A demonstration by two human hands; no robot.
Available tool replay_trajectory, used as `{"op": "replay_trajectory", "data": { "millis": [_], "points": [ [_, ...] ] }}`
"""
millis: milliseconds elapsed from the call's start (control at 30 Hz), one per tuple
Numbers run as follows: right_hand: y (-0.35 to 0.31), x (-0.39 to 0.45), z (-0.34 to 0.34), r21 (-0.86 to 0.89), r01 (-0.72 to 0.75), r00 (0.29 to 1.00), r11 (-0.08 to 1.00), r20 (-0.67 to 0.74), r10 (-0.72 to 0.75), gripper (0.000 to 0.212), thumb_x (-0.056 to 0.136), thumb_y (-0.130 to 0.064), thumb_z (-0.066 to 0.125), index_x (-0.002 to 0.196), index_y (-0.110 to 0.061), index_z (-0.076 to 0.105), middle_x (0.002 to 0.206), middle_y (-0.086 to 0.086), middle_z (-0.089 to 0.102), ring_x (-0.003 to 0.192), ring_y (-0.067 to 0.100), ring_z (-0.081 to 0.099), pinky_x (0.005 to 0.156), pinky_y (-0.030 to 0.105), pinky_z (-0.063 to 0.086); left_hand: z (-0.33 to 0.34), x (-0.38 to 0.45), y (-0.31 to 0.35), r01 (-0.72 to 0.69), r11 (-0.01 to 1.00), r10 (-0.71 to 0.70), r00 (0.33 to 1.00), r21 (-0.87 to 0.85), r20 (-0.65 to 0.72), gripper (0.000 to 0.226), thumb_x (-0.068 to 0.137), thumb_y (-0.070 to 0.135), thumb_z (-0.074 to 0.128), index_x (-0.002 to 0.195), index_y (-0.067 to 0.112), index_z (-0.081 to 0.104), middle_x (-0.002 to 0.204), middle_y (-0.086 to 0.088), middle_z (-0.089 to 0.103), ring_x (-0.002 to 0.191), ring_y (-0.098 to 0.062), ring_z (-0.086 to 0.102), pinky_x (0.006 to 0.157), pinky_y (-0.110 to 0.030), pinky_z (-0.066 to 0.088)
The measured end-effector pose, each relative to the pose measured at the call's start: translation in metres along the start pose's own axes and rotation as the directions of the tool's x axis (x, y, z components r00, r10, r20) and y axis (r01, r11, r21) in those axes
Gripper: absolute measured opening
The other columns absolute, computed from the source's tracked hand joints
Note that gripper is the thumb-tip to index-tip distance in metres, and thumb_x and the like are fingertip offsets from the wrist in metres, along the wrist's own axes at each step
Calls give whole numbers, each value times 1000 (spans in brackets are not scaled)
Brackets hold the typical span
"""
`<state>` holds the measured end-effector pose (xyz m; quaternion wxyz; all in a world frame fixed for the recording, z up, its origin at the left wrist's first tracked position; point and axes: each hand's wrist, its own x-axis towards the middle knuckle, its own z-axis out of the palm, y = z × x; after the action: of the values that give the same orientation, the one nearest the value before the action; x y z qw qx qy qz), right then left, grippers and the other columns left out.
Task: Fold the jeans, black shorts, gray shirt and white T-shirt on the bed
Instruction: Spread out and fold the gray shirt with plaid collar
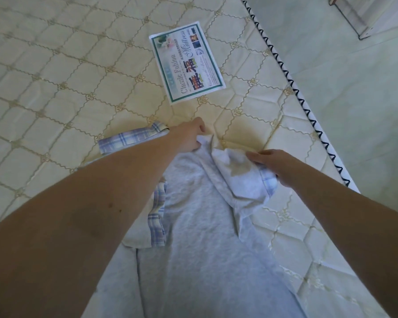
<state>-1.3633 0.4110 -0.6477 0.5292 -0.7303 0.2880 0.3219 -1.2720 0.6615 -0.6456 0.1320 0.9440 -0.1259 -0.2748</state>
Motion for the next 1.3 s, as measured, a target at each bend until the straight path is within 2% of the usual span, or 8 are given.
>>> {"op": "replay_trajectory", "data": {
  "millis": [167, 300, 533, 633, 933, 1067, 1167, 1300],
  "points": [
    [-6, 0, -9, -48, 189, 934, 981, -299, -194, 16, 85, -33, 71, 88, -18, 72, 69, 1, 65, 62, 15, 57, 54, 21, 44, -7, 13, 4, -10, 1000, 10, 1000, -21, -4, 45, 88, 10, 64, 132, 18, 57, 131, -5, 59, 118, -26, 55, 98, -42, 47],
    [1, 5, -39, -48, 237, 801, 970, -555, -223, 11, 90, -28, 62, 93, -18, 67, 67, -5, 56, 58, 13, 47, 51, 24, 34, -9, 26, 12, 51, 998, -49, 997, 37, -55, 36, 94, 18, 59, 130, 22, 59, 134, -3, 56, 125, -27, 48, 103, -46, 41],
    [31, 16, -33, 157, 147, 938, 977, -337, -87, 49, 81, -40, 76, 120, -19, 56, 104, -2, 66, 89, 16, 63, 72, 31, 53, 14, 33, 18, 179, 983, -174, 977, 30, -125, 31, 97, 19, 51, 127, 23, 58, 128, -5, 59, 120, -29, 51, 102, -46, 38],
    [42, 22, -23, 212, 99, 975, 972, -218, -51, 55, 75, -31, 83, 122, -24, 55, 105, -5, 64, 90, 15, 64, 55, 27, 53, 18, 36, 15, 182, 982, -179, 980, 41, -82, 32, 96, 22, 57, 128, 22, 57, 128, -6, 59, 118, -29, 52, 99, -44, 42],
    [50, 41, -22, 169, 135, 958, 976, -273, -86, 13, 83, -27, 73, 95, -25, 68, 85, 0, 68, 74, 22, 64, 68, 35, 56, 27, 37, 7, 228, 953, -192, 964, 199, -184, 33, 93, 32, 61, 123, 21, 55, 119, -7, 57, 115, -29, 48, 95, -44, 34],
    [49, 41, -19, 182, 152, 942, 972, -326, -87, 8, 84, -32, 69, 85, -38, 63, 96, -5, 68, 94, 24, 66, 88, 44, 56, 29, 23, 8, 211, 951, -113, 917, 224, -383, 43, 86, 31, 67, 119, 12, 47, 114, -12, 52, 105, -31, 49, 83, -40, 36],
    [43, 33, -21, 133, 144, 938, 981, -334, -92, 6, 87, -33, 64, 91, -33, 61, 98, -4, 66, 96, 26, 63, 88, 46, 54, 33, 8, 12, 106, 989, -69, 949, 103, -307, 26, 91, 17, 58, 114, 10, 49, 109, -12, 56, 94, -31, 57, 74, -39, 43],
    [24, -2, -15, -94, 177, 929, 980, -313, -198, 22, 92, -32, 53, 110, -20, 55, 98, 4, 62, 86, 21, 57, 68, 33, 45, 31, -9, -1, 78, 992, -82, 996, -96, -40, 46, 96, 18, 52, 141, 11, 43, 143, -14, 42, 125, -31, 48, 100, -38, 44]
  ]
}}
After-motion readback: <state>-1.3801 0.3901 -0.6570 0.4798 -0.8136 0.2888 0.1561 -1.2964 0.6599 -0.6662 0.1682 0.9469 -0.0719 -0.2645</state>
